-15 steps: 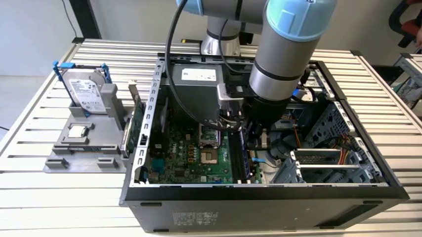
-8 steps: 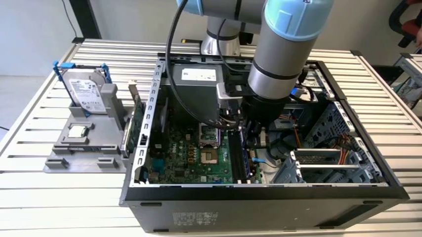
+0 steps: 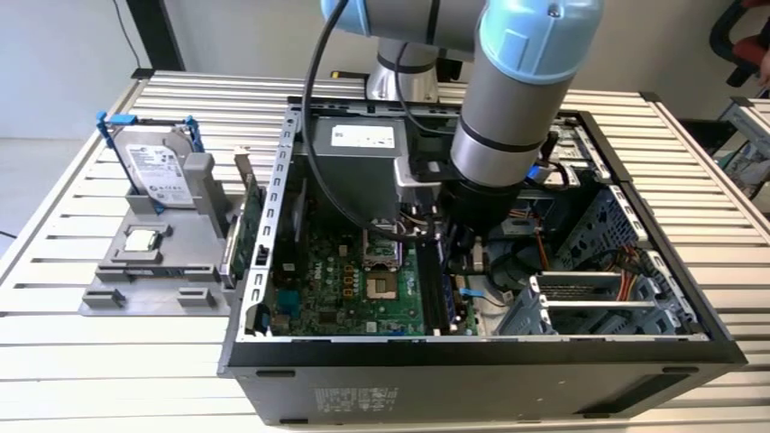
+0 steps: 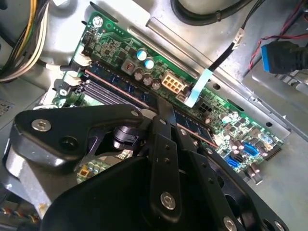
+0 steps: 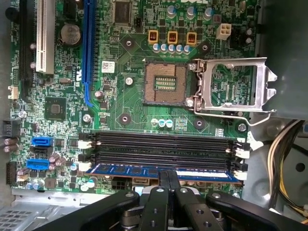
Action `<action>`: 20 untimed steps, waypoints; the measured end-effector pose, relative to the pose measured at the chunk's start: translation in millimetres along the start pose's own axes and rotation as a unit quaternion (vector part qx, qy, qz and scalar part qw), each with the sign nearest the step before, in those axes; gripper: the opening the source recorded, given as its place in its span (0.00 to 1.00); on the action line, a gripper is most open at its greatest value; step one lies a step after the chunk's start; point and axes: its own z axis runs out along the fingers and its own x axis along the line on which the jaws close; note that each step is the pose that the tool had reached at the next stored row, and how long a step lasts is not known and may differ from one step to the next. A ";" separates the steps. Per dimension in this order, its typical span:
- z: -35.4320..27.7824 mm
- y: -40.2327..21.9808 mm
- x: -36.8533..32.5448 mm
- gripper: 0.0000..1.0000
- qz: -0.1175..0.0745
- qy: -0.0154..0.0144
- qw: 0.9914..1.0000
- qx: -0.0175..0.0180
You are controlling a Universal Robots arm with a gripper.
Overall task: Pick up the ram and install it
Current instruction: 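Press down the ram until it locks into place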
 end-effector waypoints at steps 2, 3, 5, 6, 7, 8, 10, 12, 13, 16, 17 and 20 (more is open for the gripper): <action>2.8 0.4 -0.1 0.00 0.000 0.000 1.000 0.000; 0.9 0.5 -0.5 0.00 0.000 0.001 1.000 0.000; -5.5 0.4 -0.8 0.00 0.000 -0.002 1.000 0.001; -10.6 0.6 -0.4 0.00 0.000 -0.001 1.000 0.000; -15.8 0.6 -0.1 0.00 0.000 -0.001 1.000 0.000; -19.8 0.6 -0.1 0.00 0.000 -0.001 1.000 0.000; -29.3 0.7 0.2 0.00 0.000 -0.001 1.000 0.000; -38.3 0.7 0.3 0.00 0.000 -0.001 1.000 0.000; -42.8 0.7 0.3 0.00 0.000 -0.001 1.000 0.000; -56.3 0.7 0.5 0.00 0.000 -0.001 1.000 0.000; -60.9 0.8 0.6 0.00 0.000 -0.001 1.000 0.000; -74.8 0.8 0.8 0.00 0.000 -0.001 1.000 0.000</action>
